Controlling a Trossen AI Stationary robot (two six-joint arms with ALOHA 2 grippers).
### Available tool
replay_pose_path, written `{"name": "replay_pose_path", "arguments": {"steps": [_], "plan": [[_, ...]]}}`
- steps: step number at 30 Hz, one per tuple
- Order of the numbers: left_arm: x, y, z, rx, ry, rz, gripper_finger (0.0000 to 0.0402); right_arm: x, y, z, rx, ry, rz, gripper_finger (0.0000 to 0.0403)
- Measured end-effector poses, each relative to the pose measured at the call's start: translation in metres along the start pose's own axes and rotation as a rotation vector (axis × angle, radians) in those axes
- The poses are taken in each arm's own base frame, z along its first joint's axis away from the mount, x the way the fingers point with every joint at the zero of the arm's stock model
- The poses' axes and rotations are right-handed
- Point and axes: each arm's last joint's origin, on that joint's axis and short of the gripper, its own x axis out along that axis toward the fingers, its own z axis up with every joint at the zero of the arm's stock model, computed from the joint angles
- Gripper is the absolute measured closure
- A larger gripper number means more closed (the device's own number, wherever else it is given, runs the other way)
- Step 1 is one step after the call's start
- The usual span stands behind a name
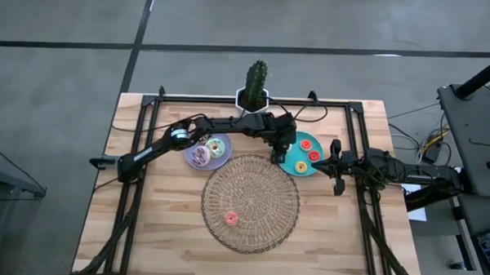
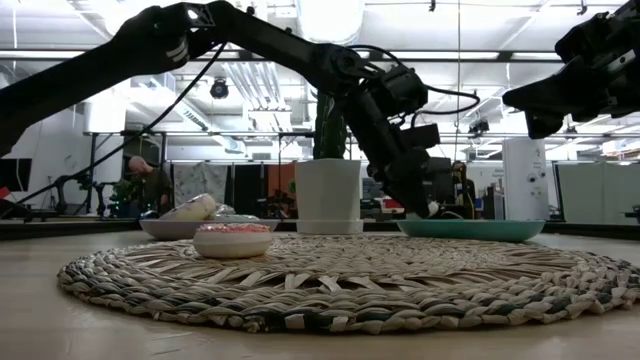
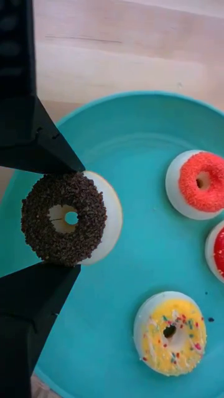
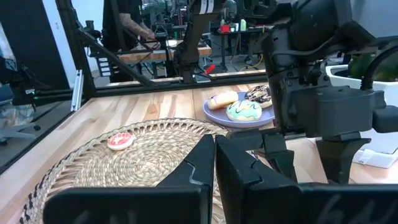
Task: Pick & Place donuts
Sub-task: Put the small brown donut on the blue plate
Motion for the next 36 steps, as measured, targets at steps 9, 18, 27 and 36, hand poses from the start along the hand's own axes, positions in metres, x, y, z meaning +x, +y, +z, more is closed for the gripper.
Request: {"name": "replay_pose_path", "arguments": {"steps": [9,18,27,36], "plan": [[0.0000,0.0004,-0.0001,-0.025,0.000,0.000,0.0206,0.0000,0.0000,0.0000,0.000,0.000,0.000,0.0394],[-0.0002,0.0003,-0.0001,-0.027,0.001,0.000,0.0206,0.0000,0.0000,0.0000,0.000,0.000,0.000,0.0394],[0.0001,0.0003,-0.0013,-0.029,0.010,-0.002,0.0206,0.0000,0.0000,0.0000,0.000,0.000,0.000,0.0394],[-0.0002,0.0008,-0.0038,-0.033,0.034,-0.007,0.0206,0.0000,0.0000,0.0000,0.000,0.000,0.000,0.0394]]}}
